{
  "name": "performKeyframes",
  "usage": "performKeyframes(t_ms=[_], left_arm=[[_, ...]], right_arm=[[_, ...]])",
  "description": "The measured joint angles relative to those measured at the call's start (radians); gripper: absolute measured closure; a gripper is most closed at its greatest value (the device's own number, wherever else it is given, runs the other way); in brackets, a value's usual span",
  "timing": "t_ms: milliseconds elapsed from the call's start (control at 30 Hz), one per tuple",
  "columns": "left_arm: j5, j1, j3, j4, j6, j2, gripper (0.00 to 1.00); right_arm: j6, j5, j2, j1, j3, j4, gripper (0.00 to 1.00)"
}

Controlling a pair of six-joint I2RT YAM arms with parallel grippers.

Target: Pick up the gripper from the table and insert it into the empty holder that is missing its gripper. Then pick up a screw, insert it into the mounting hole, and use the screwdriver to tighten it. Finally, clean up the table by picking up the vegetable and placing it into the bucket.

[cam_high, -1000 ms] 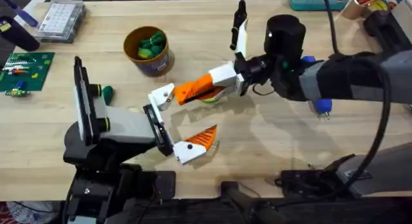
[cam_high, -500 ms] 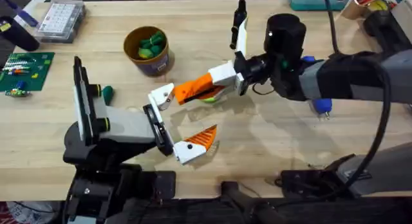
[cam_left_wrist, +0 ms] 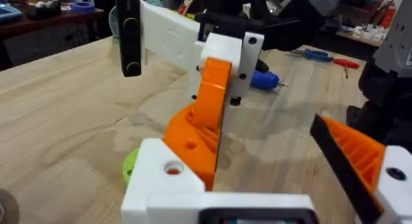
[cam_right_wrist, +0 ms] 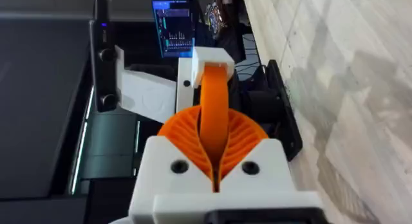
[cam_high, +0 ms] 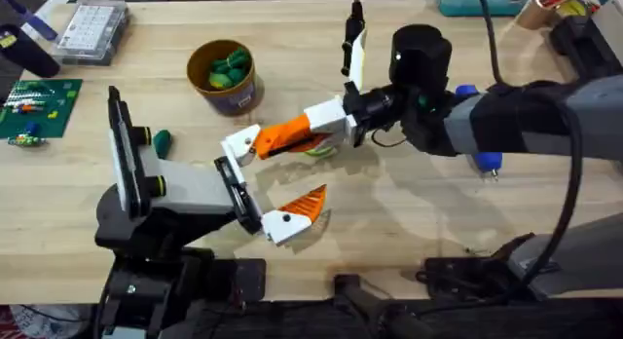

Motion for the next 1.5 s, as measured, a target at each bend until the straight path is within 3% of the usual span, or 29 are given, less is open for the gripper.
performKeyframes(t_ms=[933,1100,1500], left_arm=[[-0.040,0.010,0.000,0.005,-0.016,0.000,0.012],[-0.014,0.008,0.000,0.002,-0.015,0.000,0.012],[-0.013,0.008,0.000,0.002,-0.016,0.000,0.012]], right_arm=[[0.018,-0.007,0.083,0.025,0.083,0.007,0.984],[0.019,-0.008,0.090,0.073,0.089,0.008,0.984],[0.018,0.005,0.090,0.075,0.089,0.007,0.984]])
